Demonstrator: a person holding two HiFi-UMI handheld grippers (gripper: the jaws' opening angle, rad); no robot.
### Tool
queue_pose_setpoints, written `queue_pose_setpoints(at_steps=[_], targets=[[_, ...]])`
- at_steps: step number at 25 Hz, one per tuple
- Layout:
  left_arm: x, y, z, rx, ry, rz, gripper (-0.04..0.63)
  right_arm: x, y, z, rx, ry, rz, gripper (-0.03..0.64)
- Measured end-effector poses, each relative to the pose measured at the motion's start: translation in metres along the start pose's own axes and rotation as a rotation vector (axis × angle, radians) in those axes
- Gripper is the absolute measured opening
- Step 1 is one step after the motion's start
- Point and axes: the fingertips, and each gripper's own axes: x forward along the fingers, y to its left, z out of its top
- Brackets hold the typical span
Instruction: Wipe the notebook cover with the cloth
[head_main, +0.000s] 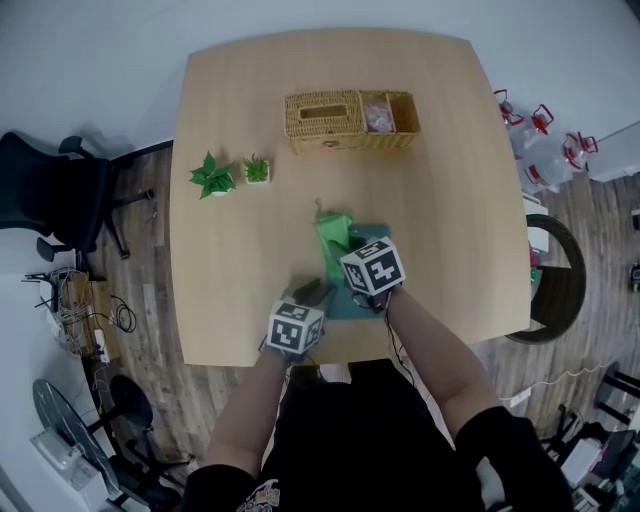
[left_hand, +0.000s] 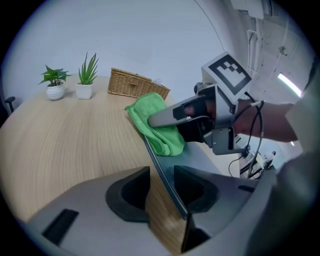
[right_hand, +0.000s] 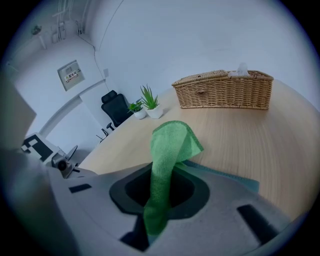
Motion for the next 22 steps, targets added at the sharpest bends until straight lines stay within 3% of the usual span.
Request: queue_pose_setpoints(at_steps=[15,22], targets=[[0.0,0.002,0.0,0.006,-0.005,0.007,0.145,-0.029,-0.05,-0.009,0.082,-0.031,-0.057,0.064],[-0.001,0.001,0.001,0.005,-0.008,0.013,0.146,-0.053,-0.078,-0.019,0.182,-0.079,-0.094,0.064]])
